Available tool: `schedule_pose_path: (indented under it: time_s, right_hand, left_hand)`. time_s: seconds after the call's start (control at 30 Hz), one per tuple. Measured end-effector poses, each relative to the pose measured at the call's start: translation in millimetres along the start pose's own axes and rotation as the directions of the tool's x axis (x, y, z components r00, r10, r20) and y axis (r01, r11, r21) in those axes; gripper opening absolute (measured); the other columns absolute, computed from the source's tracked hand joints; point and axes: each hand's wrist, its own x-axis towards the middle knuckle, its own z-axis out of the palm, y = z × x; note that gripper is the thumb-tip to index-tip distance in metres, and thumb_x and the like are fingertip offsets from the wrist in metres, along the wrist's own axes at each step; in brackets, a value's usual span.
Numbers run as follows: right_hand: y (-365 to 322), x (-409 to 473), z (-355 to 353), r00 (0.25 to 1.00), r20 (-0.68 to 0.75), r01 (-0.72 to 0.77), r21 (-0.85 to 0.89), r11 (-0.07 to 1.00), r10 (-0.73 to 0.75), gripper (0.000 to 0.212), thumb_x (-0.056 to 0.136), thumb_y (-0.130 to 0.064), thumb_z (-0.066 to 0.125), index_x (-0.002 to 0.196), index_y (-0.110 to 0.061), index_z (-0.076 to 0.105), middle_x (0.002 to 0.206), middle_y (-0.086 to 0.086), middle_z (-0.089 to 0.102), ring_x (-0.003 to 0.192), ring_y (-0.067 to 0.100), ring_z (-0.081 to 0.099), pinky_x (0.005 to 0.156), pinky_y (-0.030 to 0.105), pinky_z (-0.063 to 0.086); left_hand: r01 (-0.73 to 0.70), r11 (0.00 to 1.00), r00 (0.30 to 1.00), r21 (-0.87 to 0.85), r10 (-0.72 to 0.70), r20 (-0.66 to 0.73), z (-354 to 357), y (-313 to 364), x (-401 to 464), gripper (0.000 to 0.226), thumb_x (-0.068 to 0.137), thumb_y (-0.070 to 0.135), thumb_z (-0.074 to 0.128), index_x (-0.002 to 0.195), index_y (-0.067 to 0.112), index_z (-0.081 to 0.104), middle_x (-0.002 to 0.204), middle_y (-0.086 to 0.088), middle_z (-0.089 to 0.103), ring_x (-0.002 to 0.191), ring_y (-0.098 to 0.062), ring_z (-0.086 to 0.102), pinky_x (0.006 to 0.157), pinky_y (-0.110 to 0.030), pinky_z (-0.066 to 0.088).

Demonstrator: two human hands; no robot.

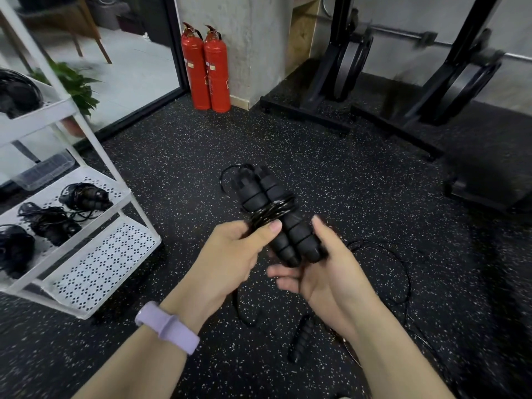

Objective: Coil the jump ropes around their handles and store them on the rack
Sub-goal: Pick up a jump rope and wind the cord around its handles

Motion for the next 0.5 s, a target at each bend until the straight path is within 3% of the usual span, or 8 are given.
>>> schedule_pose_path:
  time_s: [0.07, 0.17, 0.27, 0.37, 0.43, 0.5]
  right_hand:
    - [1.0, 0.3, -2.3, 0.996, 0.086, -0.031, 0.075, 0.997, 0.024, 0.050, 0.096, -0.052, 0.053, 0.115, -0.013, 0.077, 0.092, 0.013, 0.068, 0.068, 0.020, 0.061, 0.058, 0.028, 0.052]
    - [3.2, 2.8, -6.8, 0.994, 0.093, 0.055, 0.091, 0.994, -0.063, 0.044, 0.099, -0.046, 0.058, 0.119, -0.011, 0.074, 0.090, 0.011, 0.064, 0.067, 0.015, 0.052, 0.056, 0.025, 0.046]
    - [5.7, 4.7, -8.4, 0.976, -0.024, 0.211, -0.164, 0.964, -0.218, 0.041, 0.095, -0.051, 0.060, 0.116, -0.018, 0.074, 0.093, 0.005, 0.067, 0.072, 0.012, 0.053, 0.061, 0.025, 0.046]
    - [5.3, 4.3, -14.2, 0.909, -0.142, 0.295, -0.448, 0.844, -0.393, 0.027, 0.096, -0.052, 0.060, 0.112, -0.033, 0.072, 0.091, -0.008, 0.069, 0.078, 0.008, 0.058, 0.073, 0.028, 0.046]
    - [3.8, 6.1, -20.2, 0.856, -0.170, 0.304, -0.599, 0.741, -0.489, 0.021, 0.102, -0.046, 0.059, 0.122, -0.039, 0.065, 0.100, -0.019, 0.070, 0.090, 0.001, 0.063, 0.083, 0.027, 0.047]
    - [6.0, 9.5, -23.5, 0.820, -0.172, 0.238, -0.766, 0.597, -0.546, 0.040, 0.101, -0.042, 0.062, 0.139, -0.037, 0.052, 0.120, -0.020, 0.064, 0.110, -0.004, 0.059, 0.096, 0.025, 0.047]
  left_hand:
    - [-0.013, 1.000, 1.000, -0.008, 0.013, 0.003, 2.3, -0.5, 0.6, 0.037, 0.075, 0.060, 0.073, 0.055, 0.031, 0.063, 0.051, 0.008, 0.039, 0.044, -0.008, 0.027, 0.040, -0.021, 0.024]
    - [0.008, 1.000, 1.000, 0.027, -0.008, -0.004, 1.7, 1.5, 0.8, 0.042, 0.073, 0.064, 0.074, 0.066, 0.023, 0.066, 0.056, 0.006, 0.041, 0.045, -0.008, 0.030, 0.040, -0.021, 0.025]
    - [0.067, 0.992, 0.998, 0.107, -0.065, -0.020, -2.1, 1.0, 1.4, 0.072, 0.076, 0.067, 0.073, 0.095, -0.002, 0.068, 0.063, 0.001, 0.040, 0.047, -0.010, 0.028, 0.040, -0.021, 0.023]
    - [0.125, 0.977, 0.992, 0.175, -0.122, -0.030, -3.1, 2.6, -0.2, 0.048, 0.084, 0.062, 0.070, 0.092, 0.015, 0.078, 0.058, 0.006, 0.046, 0.044, -0.008, 0.030, 0.040, -0.021, 0.025]
    - [0.136, 0.980, 0.990, 0.148, -0.138, 0.005, -4.1, 4.2, -0.6, 0.037, 0.090, 0.057, 0.069, 0.092, 0.021, 0.079, 0.055, 0.011, 0.046, 0.043, -0.006, 0.031, 0.040, -0.020, 0.026]
    - [0.124, 0.988, 0.989, 0.093, -0.131, 0.071, -4.1, 3.7, -0.9, 0.036, 0.090, 0.057, 0.068, 0.094, 0.023, 0.080, 0.056, 0.011, 0.045, 0.045, -0.007, 0.031, 0.040, -0.019, 0.026]
